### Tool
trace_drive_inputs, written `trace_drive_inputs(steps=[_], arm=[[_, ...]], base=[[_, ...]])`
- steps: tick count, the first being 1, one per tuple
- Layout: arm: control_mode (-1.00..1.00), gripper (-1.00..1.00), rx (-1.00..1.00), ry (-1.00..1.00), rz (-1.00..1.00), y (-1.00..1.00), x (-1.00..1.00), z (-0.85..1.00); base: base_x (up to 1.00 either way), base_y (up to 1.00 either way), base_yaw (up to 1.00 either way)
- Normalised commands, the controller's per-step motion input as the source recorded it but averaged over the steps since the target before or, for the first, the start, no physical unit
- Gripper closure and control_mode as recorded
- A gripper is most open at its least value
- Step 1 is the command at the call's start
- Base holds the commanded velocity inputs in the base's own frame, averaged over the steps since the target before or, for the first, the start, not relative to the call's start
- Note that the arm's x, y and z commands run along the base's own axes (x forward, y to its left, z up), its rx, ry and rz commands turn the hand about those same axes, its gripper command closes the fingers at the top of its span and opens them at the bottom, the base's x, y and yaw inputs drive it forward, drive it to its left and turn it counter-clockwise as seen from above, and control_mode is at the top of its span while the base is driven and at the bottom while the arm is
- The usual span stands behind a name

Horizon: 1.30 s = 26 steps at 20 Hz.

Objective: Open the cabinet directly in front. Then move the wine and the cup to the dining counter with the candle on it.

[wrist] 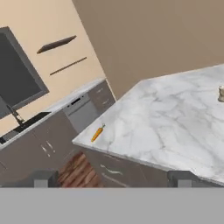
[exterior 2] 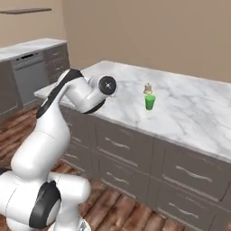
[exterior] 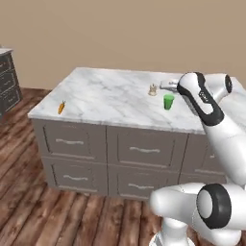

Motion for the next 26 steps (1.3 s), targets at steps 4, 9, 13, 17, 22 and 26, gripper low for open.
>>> trace_drive_inputs(steps=[4,9,13,17,22,26], arm=[[1.00,-1.00,0.00,0.00,0.00,0.00,0.00,0.00],[1.00,-1.00,0.00,0.00,0.00,0.00,0.00,0.00],[1.00,-1.00,0.00,0.00,0.00,0.00,0.00,0.00],[1.00,-1.00,0.00,0.00,0.00,0.00,0.00,0.00],[1.00,-1.00,0.00,0.00,0.00,0.00,0.00,0.00],[1.00,-1.00,0.00,0.00,0.00,0.00,0.00,0.00]], base=[[0.00,0.00,1.00],[0.00,0.00,1.00],[0.00,0.07,1.00],[0.26,0.10,0.80],[1.00,-0.03,0.04],[1.00,-0.10,0.00]])
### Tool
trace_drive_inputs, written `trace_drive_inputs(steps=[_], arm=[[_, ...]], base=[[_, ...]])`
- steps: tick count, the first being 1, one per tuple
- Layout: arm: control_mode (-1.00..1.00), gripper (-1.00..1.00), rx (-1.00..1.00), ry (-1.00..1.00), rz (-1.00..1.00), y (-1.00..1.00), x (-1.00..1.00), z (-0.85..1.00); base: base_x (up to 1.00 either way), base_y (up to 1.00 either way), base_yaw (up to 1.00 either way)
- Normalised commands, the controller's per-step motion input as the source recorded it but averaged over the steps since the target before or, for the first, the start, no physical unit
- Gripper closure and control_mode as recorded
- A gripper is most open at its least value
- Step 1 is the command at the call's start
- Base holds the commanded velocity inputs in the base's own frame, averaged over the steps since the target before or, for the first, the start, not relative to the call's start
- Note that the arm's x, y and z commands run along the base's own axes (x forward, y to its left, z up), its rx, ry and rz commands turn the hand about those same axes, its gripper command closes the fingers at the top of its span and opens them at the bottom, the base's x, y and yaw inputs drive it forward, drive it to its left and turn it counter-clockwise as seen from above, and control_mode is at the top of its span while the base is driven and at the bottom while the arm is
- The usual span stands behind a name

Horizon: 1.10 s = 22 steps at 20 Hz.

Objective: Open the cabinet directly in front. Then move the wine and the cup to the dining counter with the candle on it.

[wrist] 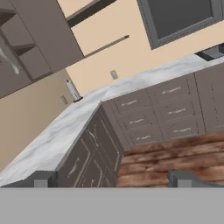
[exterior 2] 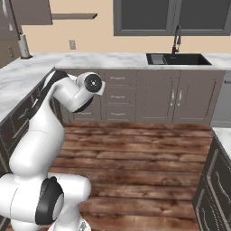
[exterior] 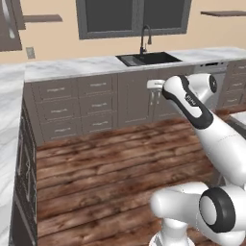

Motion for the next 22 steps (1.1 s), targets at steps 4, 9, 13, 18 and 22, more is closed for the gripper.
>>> trace_drive_inputs(steps=[4,9,13,18,22], arm=[[1.00,-1.00,0.00,0.00,0.00,0.00,0.00,0.00],[1.00,-1.00,0.00,0.00,0.00,0.00,0.00,0.00],[1.00,-1.00,0.00,0.00,0.00,0.00,0.00,0.00],[1.00,-1.00,0.00,0.00,0.00,0.00,0.00,0.00],[1.00,-1.00,0.00,0.00,0.00,0.00,0.00,0.00]], base=[[1.00,-0.07,0.00],[1.00,-0.07,0.00],[1.00,-0.28,0.00],[1.00,-0.38,0.00],[1.00,-0.44,0.00]])
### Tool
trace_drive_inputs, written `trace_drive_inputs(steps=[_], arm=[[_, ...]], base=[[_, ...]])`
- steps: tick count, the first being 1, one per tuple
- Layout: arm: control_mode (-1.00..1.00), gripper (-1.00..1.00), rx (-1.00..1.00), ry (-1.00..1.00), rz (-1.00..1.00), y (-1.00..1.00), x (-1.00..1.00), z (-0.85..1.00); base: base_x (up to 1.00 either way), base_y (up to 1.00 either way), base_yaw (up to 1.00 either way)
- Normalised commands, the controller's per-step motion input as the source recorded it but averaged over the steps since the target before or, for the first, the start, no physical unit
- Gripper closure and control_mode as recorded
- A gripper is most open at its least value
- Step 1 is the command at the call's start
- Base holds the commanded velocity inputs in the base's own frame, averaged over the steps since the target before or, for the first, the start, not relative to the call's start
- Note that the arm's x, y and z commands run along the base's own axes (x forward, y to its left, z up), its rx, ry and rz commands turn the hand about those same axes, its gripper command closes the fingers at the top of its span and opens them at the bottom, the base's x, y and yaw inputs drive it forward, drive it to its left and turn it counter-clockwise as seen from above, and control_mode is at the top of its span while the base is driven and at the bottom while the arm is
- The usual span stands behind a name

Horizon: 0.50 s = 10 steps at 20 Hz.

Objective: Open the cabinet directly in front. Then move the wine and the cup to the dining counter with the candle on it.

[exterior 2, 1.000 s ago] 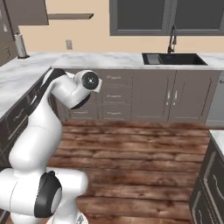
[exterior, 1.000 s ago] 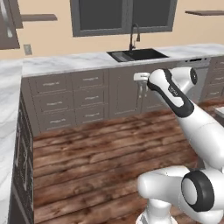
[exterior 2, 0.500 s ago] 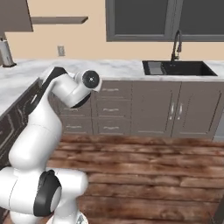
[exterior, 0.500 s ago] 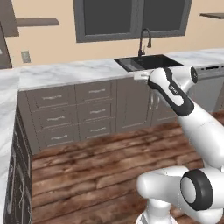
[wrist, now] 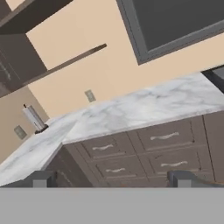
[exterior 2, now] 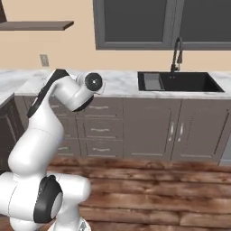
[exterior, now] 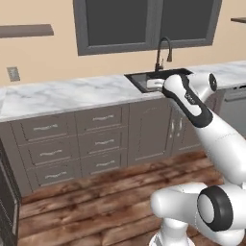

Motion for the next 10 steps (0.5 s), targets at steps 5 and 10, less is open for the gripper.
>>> trace_drive_inputs(steps=[5,10], arm=[[1.00,-1.00,0.00,0.00,0.00,0.00,0.00,0.00],[1.00,-1.00,0.00,0.00,0.00,0.00,0.00,0.00]], base=[[1.00,-0.32,0.36],[0.94,-0.03,0.76]])
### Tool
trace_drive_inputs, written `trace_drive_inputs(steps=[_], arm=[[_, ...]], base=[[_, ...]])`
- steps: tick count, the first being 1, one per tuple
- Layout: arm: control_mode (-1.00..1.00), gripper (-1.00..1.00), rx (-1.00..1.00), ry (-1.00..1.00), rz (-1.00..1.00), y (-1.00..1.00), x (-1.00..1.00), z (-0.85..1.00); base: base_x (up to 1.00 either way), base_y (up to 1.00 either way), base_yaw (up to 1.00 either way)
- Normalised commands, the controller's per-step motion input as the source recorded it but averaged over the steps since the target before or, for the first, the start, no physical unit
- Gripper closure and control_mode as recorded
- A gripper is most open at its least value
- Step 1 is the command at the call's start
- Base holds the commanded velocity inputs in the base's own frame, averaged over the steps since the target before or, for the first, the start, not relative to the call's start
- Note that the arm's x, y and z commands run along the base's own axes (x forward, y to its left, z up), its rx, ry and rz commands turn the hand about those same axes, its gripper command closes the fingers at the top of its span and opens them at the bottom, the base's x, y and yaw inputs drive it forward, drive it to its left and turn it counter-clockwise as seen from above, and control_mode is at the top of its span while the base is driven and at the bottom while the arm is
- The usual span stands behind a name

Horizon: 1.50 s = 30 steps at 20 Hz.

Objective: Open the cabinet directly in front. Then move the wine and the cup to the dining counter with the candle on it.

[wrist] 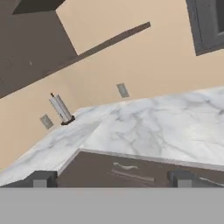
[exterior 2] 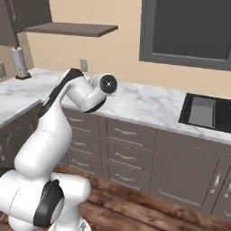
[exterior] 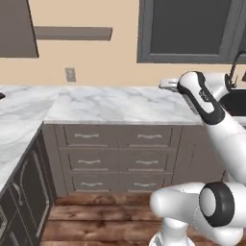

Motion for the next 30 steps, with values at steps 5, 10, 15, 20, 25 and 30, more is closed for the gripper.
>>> trace_drive_inputs(steps=[5,10,15,20,25,30], arm=[[1.00,-1.00,0.00,0.00,0.00,0.00,0.00,0.00],[1.00,-1.00,0.00,0.00,0.00,0.00,0.00,0.00],[1.00,-1.00,0.00,0.00,0.00,0.00,0.00,0.00],[1.00,-1.00,0.00,0.00,0.00,0.00,0.00,0.00],[1.00,-1.00,0.00,0.00,0.00,0.00,0.00,0.00],[1.00,-1.00,0.00,0.00,0.00,0.00,0.00,0.00]], base=[[0.64,0.00,0.85],[0.24,0.00,0.92],[0.00,0.00,0.99],[0.00,0.00,1.00],[0.28,-0.21,0.71],[0.21,-0.45,0.08]])
